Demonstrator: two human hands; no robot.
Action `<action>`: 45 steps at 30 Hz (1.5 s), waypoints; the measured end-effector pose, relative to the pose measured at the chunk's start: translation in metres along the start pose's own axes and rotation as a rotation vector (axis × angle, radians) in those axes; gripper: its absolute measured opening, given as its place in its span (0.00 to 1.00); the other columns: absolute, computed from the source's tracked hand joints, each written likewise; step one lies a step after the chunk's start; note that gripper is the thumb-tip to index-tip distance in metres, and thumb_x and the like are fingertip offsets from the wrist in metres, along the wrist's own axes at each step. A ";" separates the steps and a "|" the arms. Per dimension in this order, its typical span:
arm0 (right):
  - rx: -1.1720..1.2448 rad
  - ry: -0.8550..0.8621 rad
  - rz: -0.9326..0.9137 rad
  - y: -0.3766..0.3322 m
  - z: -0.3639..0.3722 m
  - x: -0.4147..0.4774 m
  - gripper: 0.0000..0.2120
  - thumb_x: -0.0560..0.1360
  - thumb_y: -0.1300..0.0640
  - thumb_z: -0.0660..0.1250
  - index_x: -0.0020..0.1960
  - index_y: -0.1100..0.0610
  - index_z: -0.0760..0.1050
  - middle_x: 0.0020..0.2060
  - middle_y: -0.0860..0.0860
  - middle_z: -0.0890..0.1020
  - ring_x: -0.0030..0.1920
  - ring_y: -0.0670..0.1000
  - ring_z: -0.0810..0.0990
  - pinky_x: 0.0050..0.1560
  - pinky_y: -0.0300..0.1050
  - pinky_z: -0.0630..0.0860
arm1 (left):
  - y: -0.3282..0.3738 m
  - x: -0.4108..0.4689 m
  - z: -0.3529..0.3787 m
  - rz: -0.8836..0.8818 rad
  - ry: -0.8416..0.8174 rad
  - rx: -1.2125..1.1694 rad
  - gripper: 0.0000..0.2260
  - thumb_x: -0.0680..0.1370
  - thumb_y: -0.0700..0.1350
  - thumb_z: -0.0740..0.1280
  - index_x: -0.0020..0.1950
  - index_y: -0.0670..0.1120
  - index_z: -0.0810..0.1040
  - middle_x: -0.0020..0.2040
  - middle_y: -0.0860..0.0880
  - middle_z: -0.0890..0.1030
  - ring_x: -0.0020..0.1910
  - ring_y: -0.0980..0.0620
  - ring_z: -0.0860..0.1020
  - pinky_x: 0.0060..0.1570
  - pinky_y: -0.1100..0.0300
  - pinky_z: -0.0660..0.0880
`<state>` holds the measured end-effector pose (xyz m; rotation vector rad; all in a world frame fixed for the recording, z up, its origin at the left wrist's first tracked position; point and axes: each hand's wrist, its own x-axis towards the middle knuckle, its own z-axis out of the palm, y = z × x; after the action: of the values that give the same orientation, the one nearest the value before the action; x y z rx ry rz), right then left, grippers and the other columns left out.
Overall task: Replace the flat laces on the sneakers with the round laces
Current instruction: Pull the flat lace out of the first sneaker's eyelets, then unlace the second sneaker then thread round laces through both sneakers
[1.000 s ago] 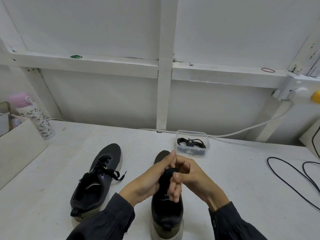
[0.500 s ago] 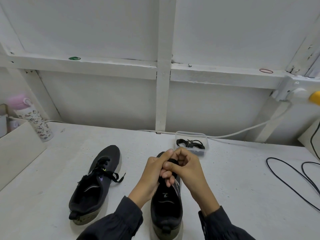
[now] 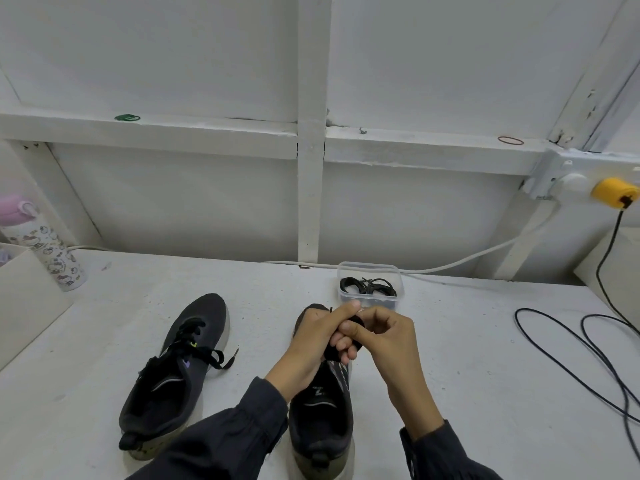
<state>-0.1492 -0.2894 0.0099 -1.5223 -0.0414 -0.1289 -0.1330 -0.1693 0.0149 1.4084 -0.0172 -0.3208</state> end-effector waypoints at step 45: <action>-0.610 0.379 0.192 0.061 -0.137 0.046 0.24 0.76 0.56 0.70 0.70 0.49 0.69 0.59 0.50 0.73 0.54 0.51 0.76 0.51 0.44 0.70 | 0.004 0.097 0.050 0.031 -0.375 0.663 0.15 0.81 0.51 0.63 0.63 0.44 0.78 0.61 0.49 0.80 0.61 0.55 0.76 0.60 0.67 0.70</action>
<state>-0.1040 -0.4263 -0.0522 -2.0725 0.4845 -0.2932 -0.0496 -0.2394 0.0099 1.9790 -0.4902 -0.5843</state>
